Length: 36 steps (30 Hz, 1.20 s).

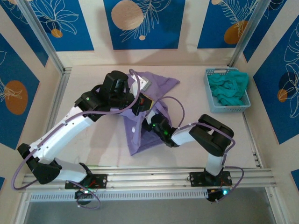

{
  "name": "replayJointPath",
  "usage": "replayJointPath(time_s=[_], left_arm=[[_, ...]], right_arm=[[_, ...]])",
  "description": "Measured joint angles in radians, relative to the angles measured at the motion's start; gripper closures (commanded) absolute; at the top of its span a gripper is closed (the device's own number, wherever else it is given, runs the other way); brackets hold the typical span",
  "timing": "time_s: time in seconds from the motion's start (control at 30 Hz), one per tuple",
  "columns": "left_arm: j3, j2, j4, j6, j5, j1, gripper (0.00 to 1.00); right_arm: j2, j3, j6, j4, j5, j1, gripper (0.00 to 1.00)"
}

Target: Fold the inside-out t-shirt

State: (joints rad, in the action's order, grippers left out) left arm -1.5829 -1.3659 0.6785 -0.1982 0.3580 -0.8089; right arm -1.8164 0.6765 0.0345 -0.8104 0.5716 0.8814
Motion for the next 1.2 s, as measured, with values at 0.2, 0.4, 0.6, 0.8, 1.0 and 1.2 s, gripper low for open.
replayJointPath(time_s=[0.2,0.4,0.6,0.8,1.0,1.2], left_arm=[[-0.181,-0.100,0.023,0.027,0.060,-0.084,1.00],[-0.294,-0.114,0.024,0.036,0.140,-0.106,1.00],[-0.404,-0.114,0.047,0.063,0.123,-0.106,1.00],[-0.539,-0.117,0.113,0.109,0.013,-0.101,1.00],[-0.562,-0.114,0.121,0.130,-0.137,-0.051,1.00],[-0.503,-0.068,0.072,0.116,-0.268,0.048,1.00]], right_arm=[[-0.053,0.129,-0.061,0.169,0.062,-0.002,0.30],[-0.093,0.279,-0.163,0.391,0.076,-0.046,0.24],[-0.164,0.420,-0.270,0.636,0.048,-0.072,0.19],[-0.204,0.523,-0.349,0.813,0.000,-0.096,0.17],[-0.224,0.586,-0.359,0.921,-0.064,-0.124,0.64],[-0.212,0.592,-0.343,0.955,-0.123,-0.155,1.00]])
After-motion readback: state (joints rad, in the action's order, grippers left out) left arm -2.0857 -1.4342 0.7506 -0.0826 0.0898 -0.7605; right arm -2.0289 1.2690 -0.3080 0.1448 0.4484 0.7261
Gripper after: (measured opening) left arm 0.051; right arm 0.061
